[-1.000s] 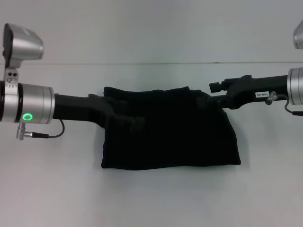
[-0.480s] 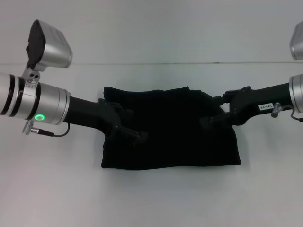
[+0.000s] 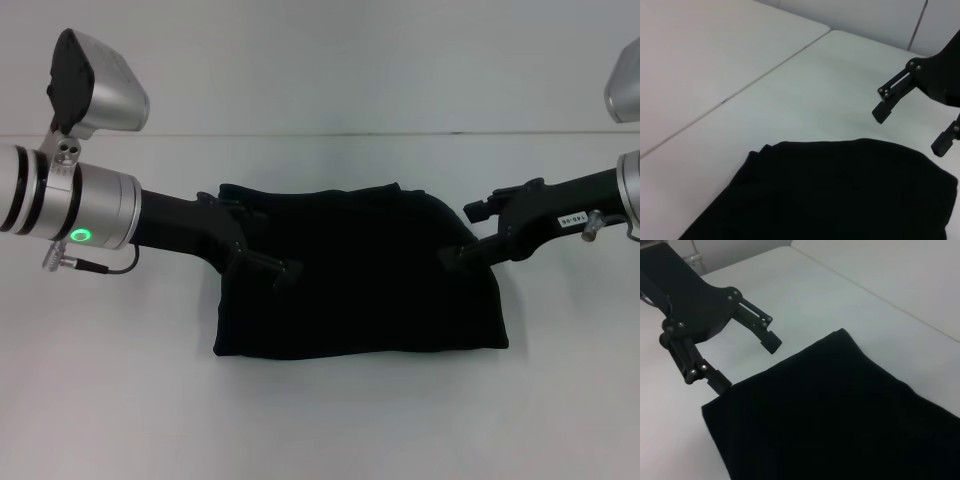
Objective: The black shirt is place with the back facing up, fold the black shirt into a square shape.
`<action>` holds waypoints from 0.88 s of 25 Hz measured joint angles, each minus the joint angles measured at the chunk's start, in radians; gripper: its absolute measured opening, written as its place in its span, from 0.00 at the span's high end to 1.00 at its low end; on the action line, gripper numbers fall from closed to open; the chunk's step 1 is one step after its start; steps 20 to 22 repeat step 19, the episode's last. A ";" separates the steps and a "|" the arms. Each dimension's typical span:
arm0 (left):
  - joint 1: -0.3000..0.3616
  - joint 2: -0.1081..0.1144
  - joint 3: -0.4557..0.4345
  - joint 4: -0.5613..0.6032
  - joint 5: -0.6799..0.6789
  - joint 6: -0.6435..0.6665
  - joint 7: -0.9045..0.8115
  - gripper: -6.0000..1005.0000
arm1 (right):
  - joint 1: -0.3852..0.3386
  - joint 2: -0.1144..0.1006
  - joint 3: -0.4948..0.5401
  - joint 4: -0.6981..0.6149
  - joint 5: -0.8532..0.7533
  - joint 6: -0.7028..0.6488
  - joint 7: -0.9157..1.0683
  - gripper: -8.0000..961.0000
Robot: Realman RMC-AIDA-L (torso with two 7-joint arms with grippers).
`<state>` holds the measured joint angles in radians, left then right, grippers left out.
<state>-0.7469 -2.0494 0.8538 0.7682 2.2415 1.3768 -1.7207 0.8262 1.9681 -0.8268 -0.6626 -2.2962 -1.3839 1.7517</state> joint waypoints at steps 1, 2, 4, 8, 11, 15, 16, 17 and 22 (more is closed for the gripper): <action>0.000 -0.001 -0.001 0.000 0.002 -0.001 0.000 0.06 | 0.000 0.000 0.000 -0.001 0.000 0.001 0.001 0.02; 0.000 -0.002 -0.001 0.000 0.003 -0.001 0.000 0.06 | 0.001 0.000 0.000 -0.004 0.000 0.003 0.001 0.02; 0.001 -0.004 -0.001 0.000 0.003 -0.001 0.000 0.06 | 0.001 0.002 0.000 -0.008 0.000 0.007 0.001 0.02; 0.003 -0.005 -0.001 0.000 0.002 -0.001 -0.001 0.06 | 0.001 0.007 0.000 -0.009 -0.002 0.018 0.002 0.02; 0.004 -0.006 -0.001 0.000 0.002 -0.001 -0.001 0.06 | 0.001 0.009 0.000 -0.009 -0.002 0.018 0.002 0.02; 0.006 -0.006 -0.001 0.000 0.001 -0.006 -0.001 0.06 | 0.001 0.009 0.000 -0.009 -0.002 0.019 0.002 0.02; 0.007 -0.006 -0.001 0.000 0.001 -0.009 -0.001 0.06 | 0.001 0.009 0.000 -0.009 -0.002 0.019 0.002 0.02; 0.007 -0.006 -0.001 0.000 0.001 -0.011 -0.001 0.06 | 0.001 0.009 0.000 -0.009 -0.002 0.019 0.002 0.02; 0.007 -0.006 -0.001 -0.001 0.001 -0.013 0.000 0.06 | 0.001 0.009 0.000 -0.009 -0.002 0.019 0.002 0.02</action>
